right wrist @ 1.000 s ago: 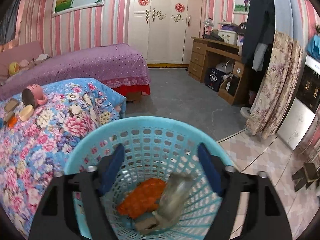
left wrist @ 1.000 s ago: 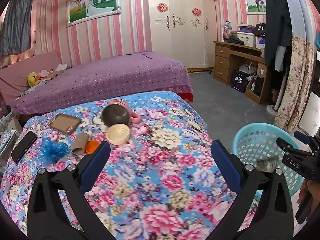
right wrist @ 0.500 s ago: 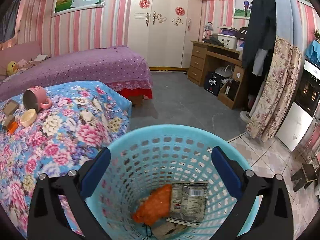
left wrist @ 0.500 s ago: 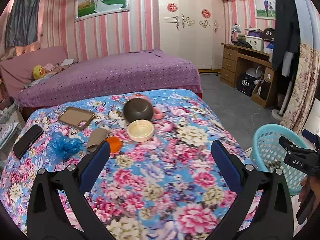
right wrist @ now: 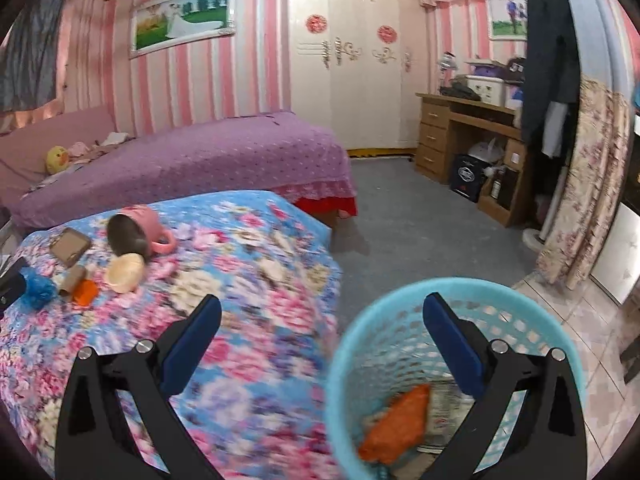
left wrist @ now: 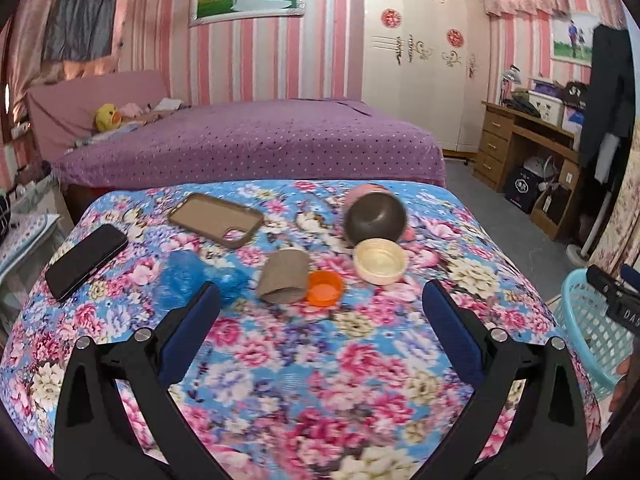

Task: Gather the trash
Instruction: 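Move the left gripper to the blue plastic bag while the right gripper reaches the beige lid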

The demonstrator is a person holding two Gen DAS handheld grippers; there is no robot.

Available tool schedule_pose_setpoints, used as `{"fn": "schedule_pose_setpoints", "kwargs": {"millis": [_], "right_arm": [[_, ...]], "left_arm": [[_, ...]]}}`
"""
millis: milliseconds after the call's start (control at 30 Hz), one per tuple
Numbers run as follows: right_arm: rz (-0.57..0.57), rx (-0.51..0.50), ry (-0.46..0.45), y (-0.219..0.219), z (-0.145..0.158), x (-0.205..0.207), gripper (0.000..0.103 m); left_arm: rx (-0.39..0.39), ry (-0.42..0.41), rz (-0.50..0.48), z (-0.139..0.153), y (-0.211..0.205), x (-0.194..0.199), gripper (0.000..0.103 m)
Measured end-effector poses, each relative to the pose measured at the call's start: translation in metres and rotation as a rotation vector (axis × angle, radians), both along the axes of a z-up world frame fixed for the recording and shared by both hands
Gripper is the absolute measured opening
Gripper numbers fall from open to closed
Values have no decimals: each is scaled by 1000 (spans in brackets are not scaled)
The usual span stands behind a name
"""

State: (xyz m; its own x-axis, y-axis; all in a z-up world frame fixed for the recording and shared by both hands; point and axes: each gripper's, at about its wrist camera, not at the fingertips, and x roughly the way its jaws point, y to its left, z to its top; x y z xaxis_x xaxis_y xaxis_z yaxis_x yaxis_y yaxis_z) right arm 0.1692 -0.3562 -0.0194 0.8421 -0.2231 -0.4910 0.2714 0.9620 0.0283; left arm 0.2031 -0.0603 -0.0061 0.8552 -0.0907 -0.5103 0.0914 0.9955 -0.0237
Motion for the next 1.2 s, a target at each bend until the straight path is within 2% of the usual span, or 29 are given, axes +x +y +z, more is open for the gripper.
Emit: {"fn": "schedule_pose_setpoints", "kwargs": {"millis": [133,267,400,467,533,633,767,867,967,1100,1200], "right_arm": [[76,44,0,29,4,17,98],[133,48,-12,56,15,37,99],[126,46,-15,80,23,61,99],[133,34,-15,89,22,66,99],[180,23,-15,100,16,70,99],[199,-21,-7,113,6,78,99],[224,-13,38,119,-3,94,99],[209,-14,59,120,-13,107,99],[211,4,122,124,-24,123,99],[253,-23,123,141,-29,130,99],[296,-41,128,156,-32,133,99]], "left_arm": [[31,-26,56,3,26,6,97],[-46,1,113,4,60,16,97],[-76,82,130,-7,86,30,97],[-55,120,136,-14,94,37,97],[-47,154,142,-21,101,44,98],[-82,203,153,-34,116,58,98],[-91,246,176,-47,125,74,98],[-112,270,153,-54,124,85,98],[-117,283,139,-58,121,93,97],[-118,297,118,-61,117,100,97],[-107,312,75,-64,111,105,77]]}}
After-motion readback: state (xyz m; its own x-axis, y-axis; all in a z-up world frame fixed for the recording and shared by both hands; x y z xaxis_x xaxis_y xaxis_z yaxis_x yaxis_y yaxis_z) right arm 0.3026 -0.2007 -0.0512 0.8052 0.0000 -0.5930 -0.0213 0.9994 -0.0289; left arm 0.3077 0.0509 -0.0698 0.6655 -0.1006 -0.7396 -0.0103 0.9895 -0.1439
